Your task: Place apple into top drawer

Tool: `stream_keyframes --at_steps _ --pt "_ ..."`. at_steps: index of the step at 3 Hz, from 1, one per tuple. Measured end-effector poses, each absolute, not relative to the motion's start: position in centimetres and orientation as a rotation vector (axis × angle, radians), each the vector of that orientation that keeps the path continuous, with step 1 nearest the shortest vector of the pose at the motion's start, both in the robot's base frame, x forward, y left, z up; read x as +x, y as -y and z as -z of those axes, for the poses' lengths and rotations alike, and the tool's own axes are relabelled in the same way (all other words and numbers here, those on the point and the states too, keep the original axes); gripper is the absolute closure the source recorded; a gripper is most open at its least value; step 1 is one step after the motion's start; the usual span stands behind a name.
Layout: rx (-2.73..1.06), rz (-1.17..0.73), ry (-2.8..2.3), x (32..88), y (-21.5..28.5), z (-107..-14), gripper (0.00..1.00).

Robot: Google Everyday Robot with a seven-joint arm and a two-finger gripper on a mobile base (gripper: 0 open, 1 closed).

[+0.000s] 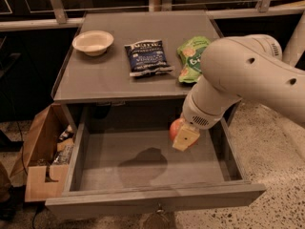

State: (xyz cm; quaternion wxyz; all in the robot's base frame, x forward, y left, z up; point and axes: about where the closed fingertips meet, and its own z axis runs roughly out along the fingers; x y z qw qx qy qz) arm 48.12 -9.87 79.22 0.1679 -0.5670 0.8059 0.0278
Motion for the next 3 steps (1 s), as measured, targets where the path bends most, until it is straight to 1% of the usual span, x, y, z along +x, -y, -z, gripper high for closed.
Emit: stream_keyframes --at_steps 1,3 --pt "-1.614 -0.08 -2.294 48.1 9.9 -79.1 1.0" --pt "-1.589 -0.1 -2.318 47.9 8.9 -74.9 1.0"
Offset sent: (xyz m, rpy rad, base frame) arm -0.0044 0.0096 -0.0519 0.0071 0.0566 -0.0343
